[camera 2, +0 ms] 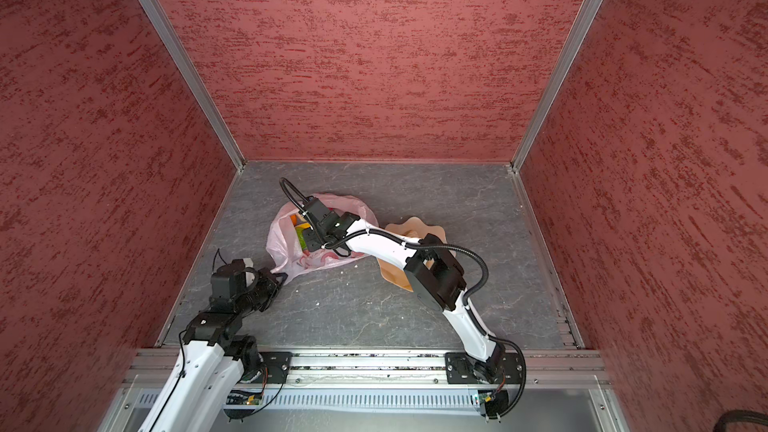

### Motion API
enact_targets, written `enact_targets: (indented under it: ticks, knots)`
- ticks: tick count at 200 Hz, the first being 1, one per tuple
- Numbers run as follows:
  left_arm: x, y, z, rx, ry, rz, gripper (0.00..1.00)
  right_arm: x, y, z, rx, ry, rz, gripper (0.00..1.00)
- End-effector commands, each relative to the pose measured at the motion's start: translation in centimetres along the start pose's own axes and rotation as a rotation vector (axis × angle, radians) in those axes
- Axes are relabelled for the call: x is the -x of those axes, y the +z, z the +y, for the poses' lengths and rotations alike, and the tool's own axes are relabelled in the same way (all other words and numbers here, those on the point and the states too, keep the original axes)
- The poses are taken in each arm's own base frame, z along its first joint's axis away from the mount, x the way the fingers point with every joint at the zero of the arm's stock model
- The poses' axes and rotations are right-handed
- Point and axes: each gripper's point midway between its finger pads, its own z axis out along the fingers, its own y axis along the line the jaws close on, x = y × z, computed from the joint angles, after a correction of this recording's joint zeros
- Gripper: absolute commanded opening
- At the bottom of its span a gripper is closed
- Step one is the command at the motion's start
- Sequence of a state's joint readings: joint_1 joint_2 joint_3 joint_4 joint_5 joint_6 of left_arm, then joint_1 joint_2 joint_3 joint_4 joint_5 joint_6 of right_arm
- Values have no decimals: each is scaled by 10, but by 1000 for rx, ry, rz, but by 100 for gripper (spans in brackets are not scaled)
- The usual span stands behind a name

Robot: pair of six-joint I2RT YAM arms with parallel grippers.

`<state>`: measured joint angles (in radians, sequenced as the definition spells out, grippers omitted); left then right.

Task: Take the fake fruits out of the plastic bag
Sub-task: 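Move the right gripper back into the bag above the green fruit, then lower the right gripper and grasp the green fruit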

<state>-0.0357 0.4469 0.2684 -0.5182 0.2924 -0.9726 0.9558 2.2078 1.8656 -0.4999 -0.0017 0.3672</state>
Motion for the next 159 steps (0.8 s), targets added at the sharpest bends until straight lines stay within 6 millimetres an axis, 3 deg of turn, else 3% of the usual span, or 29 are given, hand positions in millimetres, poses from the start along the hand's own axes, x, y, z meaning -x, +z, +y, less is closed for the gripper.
enact_targets:
  ticks: [1, 57, 104, 159]
  knots:
    - [5, -9, -5, 1, 14, -37, 0, 5, 14, 8, 37, 52, -19, 52]
    - [2, -15, 0, 15, 8, -40, 0, 16, 37, 5, 32, 177, -103, 61]
    - [0, -15, 2, 19, 6, -32, 0, 27, 45, 14, 75, 204, -137, 73]
    - [-2, -16, 2, 11, 9, -26, 0, 29, 62, 21, 110, 215, -125, 79]
